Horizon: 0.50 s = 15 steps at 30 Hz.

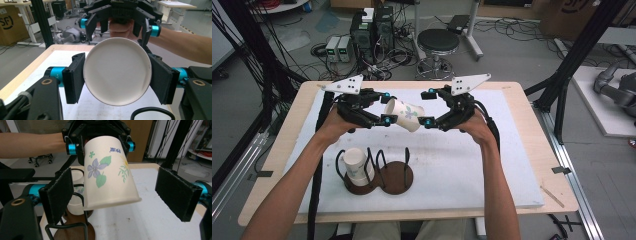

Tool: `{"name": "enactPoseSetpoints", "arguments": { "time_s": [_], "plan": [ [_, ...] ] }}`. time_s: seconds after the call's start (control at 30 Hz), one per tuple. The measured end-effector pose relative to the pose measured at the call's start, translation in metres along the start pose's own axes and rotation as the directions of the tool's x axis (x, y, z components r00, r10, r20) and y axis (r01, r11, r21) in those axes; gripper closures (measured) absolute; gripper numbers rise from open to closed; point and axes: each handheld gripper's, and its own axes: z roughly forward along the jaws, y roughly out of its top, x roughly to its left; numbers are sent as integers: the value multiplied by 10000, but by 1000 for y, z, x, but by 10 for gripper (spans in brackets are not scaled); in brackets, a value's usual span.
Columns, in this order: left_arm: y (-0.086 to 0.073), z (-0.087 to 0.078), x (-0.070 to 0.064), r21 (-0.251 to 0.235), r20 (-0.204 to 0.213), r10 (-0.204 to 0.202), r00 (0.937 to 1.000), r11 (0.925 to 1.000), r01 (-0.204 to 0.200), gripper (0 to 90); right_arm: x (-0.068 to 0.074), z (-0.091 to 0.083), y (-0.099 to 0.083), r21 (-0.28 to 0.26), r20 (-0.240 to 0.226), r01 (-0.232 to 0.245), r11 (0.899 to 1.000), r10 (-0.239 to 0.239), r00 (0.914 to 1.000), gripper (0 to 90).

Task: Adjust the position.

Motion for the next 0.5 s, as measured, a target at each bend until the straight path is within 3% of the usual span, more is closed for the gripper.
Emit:
{"name": "enactPoseSetpoints", "arguments": {
  "time_s": [0.5],
  "plan": [
    [2, 4, -2, -66, 141, 20, 9999, 10000, -19, 348, 0, 24, 1, 81, -666, 55, 10000, -49, 9978, 155]
  ]
}}
